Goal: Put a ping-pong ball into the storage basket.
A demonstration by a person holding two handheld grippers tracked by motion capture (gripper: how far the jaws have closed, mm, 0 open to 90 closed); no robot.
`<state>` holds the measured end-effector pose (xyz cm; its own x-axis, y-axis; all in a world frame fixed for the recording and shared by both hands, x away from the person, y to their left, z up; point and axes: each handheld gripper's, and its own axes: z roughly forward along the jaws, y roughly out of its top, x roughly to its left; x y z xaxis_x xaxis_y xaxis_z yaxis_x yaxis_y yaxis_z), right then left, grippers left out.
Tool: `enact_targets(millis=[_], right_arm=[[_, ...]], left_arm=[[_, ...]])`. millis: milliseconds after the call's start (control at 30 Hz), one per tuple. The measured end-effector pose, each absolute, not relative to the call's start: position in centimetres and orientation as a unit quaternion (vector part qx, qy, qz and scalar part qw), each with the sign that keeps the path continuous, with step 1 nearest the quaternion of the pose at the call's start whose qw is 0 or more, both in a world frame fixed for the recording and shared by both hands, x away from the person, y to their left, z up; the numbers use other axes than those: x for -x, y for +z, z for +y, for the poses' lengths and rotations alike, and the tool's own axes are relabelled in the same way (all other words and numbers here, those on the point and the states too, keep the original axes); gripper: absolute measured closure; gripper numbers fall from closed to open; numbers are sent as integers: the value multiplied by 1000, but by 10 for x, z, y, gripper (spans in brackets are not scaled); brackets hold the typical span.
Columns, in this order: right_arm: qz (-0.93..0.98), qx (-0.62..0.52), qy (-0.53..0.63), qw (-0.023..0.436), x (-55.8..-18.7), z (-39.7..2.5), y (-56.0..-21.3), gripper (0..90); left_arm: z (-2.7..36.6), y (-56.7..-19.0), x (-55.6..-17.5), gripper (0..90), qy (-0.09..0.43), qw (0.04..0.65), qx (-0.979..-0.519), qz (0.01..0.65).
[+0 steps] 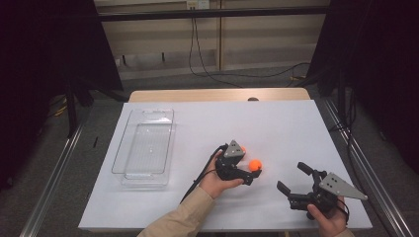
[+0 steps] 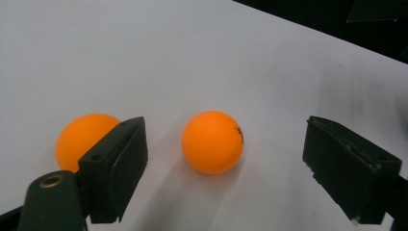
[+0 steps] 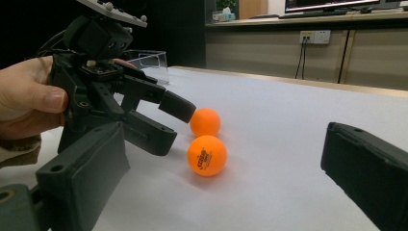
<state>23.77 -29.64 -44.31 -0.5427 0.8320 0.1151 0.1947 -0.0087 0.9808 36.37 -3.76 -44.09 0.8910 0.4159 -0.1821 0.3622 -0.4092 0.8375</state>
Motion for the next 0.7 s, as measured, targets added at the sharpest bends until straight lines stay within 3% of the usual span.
enact_targets(millis=[700], right_arm=[[652,-393,591,268,-238,-295,-443,16]], left_arm=[[-40,-446,-370,297,29,484,-843,234]])
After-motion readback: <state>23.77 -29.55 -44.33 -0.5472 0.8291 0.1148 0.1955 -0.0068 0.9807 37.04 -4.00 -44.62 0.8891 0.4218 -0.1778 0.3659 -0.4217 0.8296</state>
